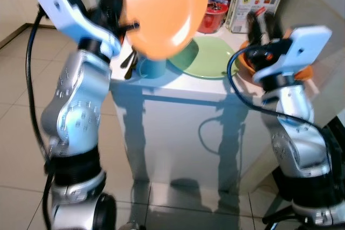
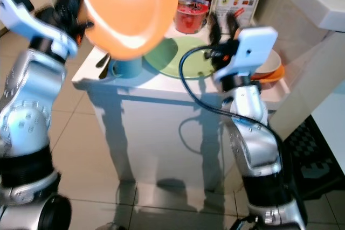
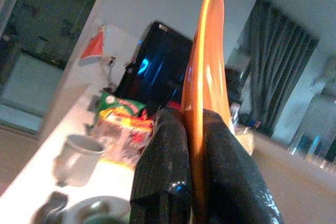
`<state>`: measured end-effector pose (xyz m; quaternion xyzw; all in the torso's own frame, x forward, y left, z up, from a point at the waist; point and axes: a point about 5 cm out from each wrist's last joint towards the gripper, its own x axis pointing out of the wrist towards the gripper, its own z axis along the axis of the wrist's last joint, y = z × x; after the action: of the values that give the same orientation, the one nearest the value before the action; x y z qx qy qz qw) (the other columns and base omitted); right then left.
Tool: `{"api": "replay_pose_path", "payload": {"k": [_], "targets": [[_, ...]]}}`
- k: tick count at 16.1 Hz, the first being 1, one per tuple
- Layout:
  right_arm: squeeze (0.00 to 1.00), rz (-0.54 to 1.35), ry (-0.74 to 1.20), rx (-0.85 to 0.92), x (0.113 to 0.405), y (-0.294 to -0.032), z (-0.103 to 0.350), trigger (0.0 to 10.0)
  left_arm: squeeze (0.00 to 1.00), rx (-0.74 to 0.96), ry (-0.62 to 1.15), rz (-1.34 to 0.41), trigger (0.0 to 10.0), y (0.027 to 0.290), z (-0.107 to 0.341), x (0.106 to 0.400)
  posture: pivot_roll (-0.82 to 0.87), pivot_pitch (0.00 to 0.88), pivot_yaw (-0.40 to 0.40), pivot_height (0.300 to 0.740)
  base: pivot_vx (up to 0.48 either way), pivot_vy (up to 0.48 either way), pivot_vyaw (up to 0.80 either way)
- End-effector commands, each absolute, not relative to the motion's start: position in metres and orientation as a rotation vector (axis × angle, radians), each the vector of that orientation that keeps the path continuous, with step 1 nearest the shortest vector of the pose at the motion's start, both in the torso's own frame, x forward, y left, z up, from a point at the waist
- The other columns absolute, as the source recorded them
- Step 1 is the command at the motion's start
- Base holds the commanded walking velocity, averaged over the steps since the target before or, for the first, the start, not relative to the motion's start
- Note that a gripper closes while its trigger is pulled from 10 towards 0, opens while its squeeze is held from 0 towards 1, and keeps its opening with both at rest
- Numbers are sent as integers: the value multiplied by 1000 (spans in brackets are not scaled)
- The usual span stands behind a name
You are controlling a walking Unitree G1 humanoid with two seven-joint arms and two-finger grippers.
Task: Setting the table
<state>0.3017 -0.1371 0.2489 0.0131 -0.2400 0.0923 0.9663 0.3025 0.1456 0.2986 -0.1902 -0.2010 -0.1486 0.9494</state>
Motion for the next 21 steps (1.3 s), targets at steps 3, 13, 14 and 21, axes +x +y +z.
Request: {"api": "replay_pose_path", "payload": {"k": [3,13,14,21], "targets": [[0,258,-375,-40,288,-133,236,10000,0,-134,-441,-302,10000,143,292,286,16,0,-32,740,0,0,0],[0,193,-424,7,244,-155,221,10000,0,-9,-472,-331,10000,132,270,256,26,0,-71,740,0,-77,0],[0,196,-428,-8,243,-155,221,10000,0,-8,-486,-336,10000,134,273,258,18,0,-71,740,0,-341,0],[0,221,-463,0,244,-147,223,10000,0,27,-421,-355,10000,132,248,259,46,0,-93,740,0,-437,0]]}}
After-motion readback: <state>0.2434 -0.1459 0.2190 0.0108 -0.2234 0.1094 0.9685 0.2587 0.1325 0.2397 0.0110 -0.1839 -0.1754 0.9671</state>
